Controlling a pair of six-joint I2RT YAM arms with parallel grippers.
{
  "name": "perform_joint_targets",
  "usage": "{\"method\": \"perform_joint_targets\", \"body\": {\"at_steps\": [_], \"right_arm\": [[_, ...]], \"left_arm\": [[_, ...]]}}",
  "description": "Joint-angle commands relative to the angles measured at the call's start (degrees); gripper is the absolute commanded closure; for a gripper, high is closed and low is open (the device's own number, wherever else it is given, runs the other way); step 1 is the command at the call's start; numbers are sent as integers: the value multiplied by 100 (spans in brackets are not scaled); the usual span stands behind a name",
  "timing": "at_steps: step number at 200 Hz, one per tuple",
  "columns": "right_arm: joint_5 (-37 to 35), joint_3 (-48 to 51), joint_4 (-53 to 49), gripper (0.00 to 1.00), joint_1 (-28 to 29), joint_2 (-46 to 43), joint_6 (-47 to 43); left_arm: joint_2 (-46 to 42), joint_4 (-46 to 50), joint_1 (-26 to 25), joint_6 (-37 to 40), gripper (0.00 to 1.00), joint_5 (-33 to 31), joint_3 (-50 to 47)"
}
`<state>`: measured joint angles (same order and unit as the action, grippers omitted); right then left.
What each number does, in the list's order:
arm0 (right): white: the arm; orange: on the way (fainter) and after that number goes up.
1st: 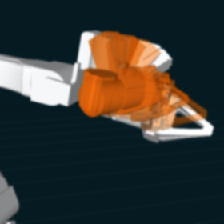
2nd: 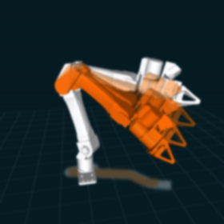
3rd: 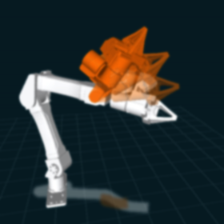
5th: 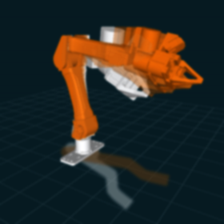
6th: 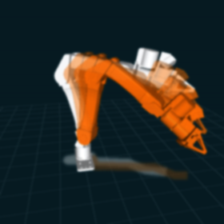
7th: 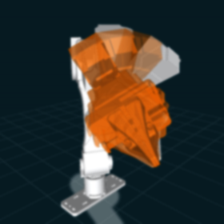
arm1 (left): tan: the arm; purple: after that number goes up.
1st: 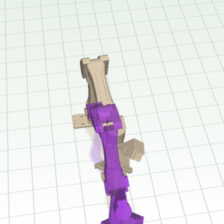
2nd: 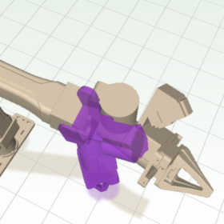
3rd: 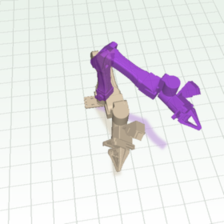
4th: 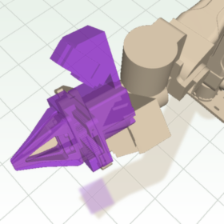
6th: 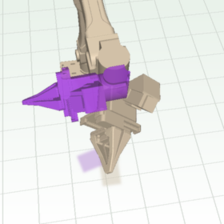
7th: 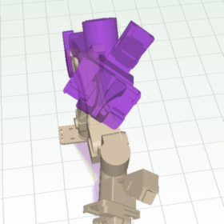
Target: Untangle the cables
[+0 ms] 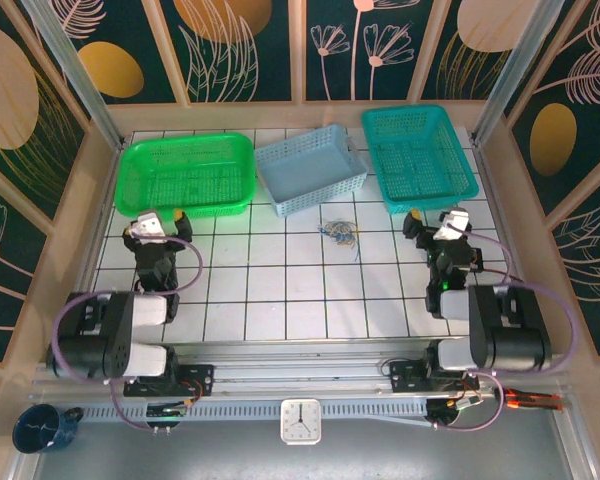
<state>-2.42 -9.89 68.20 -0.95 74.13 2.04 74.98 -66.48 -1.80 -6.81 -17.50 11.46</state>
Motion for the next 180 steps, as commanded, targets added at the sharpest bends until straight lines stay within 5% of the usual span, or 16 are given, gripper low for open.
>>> {"method": "perform_joint_targets", "body": {"at_steps": [1, 44, 92, 141, 180], "right_arm": [[-736, -235, -1374, 1, 80, -905, 507], [-1508, -1995, -5825, 1, -61, -1953, 2711], [967, -2325, -6137, 1, 447, -2130, 2368], [491, -2688, -6242, 5, 2280, -995, 2336], [-86, -3300, -6095, 9, 2937, 376, 2188]], "left_arm": [[-777, 1154, 40, -348, 1, -19, 371], [-2096, 2893, 46, -1468, 1, 542, 755], [-2509, 4431, 17, -2342, 1, 1639, 1200], [-2126, 4730, -578, -2629, 1, 2002, 1398], [-1385, 4855, -1279, -2910, 1, 1858, 1750]]}}
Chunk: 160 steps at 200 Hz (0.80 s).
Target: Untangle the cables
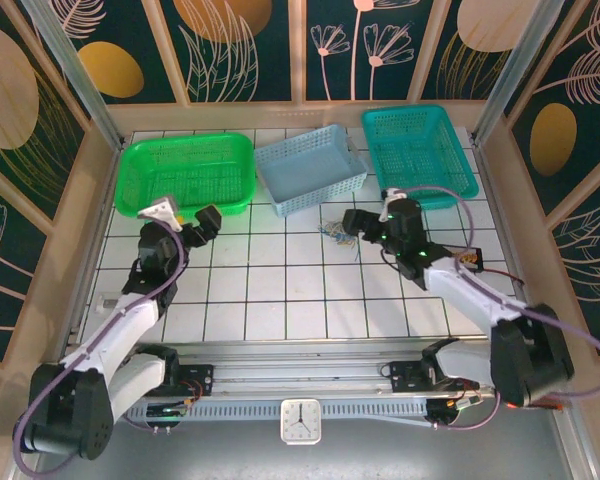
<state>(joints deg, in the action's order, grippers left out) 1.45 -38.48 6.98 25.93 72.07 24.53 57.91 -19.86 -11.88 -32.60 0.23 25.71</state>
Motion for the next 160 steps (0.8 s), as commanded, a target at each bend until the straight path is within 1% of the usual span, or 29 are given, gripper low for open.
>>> {"method": "perform_joint_targets", "body": {"at_steps": [1, 32, 62, 105, 122, 136, 138, 160], "right_arm": [[-489, -468, 29, 9, 256, 611, -62], [-715, -968, 139, 9, 342, 1409, -89], [-778, -1362, 156, 10, 360, 2085, -73], [-761, -1683, 180, 12, 393, 2851, -54], [-593, -1694, 217, 13, 468, 3016, -13], [-284, -1708, 169, 18, 509, 3076, 54], [-270, -1699, 165, 18, 624, 3065, 69], [153, -1519, 202, 19, 1093, 2788, 232]], "left_arm": [[346, 201, -285, -337, 1, 84, 336], [812, 245, -609, -309, 1, 90, 534], [1061, 233, -625, -308, 1, 55, 611], [1194, -81, -623, -327, 1, 384, 585], [1193, -136, -623, -344, 1, 451, 604], [1170, -153, -623, -350, 1, 454, 619], [1166, -151, -625, -345, 1, 452, 628], [1113, -159, -626, -323, 1, 426, 684]]}}
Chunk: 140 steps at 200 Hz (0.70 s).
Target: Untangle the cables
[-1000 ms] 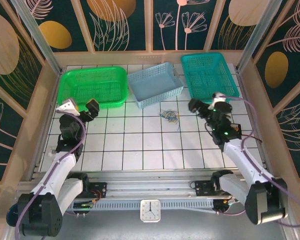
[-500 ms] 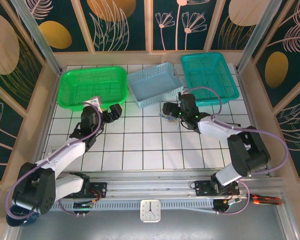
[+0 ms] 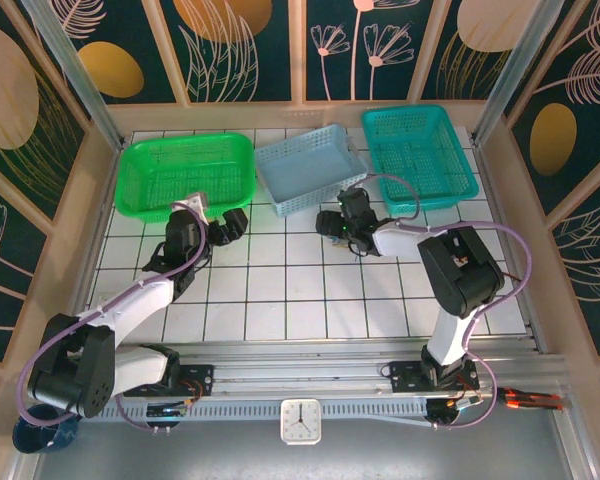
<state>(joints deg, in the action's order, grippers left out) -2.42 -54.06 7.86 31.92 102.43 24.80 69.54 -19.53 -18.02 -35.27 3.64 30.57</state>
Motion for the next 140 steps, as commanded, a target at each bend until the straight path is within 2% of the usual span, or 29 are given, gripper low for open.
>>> {"method": "perform_joint_targets", "body": {"at_steps": [1, 31, 68, 88, 140], "right_arm": [[558, 51, 117, 19, 519, -267, 221], [981, 558, 397, 19, 977, -1201, 615], [345, 860, 110, 17, 811, -2043, 723], [368, 828, 5, 17, 714, -1951, 641], [746, 433, 227, 20, 715, -951, 535]], "left_arm": [[-52, -192, -10, -58, 1, 85, 202], [-81, -179, -10, 20, 1, 75, 325], [96, -130, -12, 7, 1, 237, 460], [164, -92, -8, -66, 1, 429, 459], [159, 237, -13, -179, 1, 751, 312]]}}
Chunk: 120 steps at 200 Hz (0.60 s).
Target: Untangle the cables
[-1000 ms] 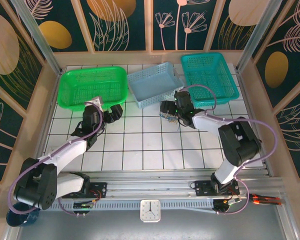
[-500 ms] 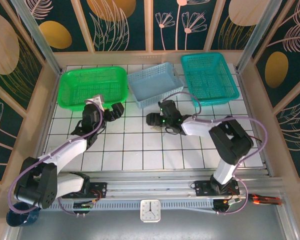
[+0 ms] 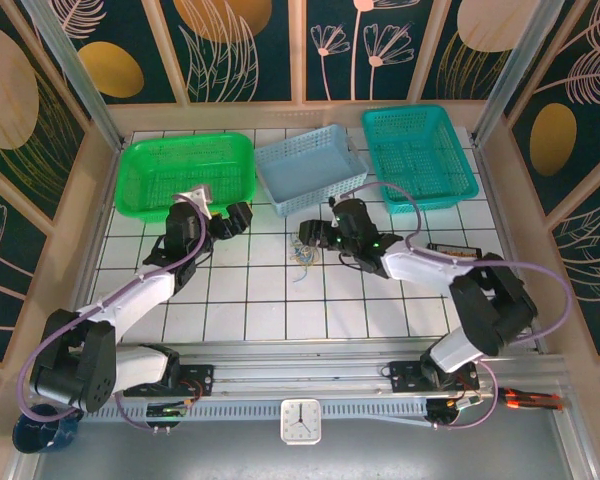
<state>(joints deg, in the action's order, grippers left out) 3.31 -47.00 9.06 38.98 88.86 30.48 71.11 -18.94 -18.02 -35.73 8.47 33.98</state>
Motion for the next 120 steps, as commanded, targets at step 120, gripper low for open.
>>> {"method": "perform_joint_targets", "body": {"at_steps": [120], "right_arm": [[643, -1126, 403, 21, 525, 1681, -290]], "left_arm": [[211, 259, -16, -150, 1, 152, -260]]}}
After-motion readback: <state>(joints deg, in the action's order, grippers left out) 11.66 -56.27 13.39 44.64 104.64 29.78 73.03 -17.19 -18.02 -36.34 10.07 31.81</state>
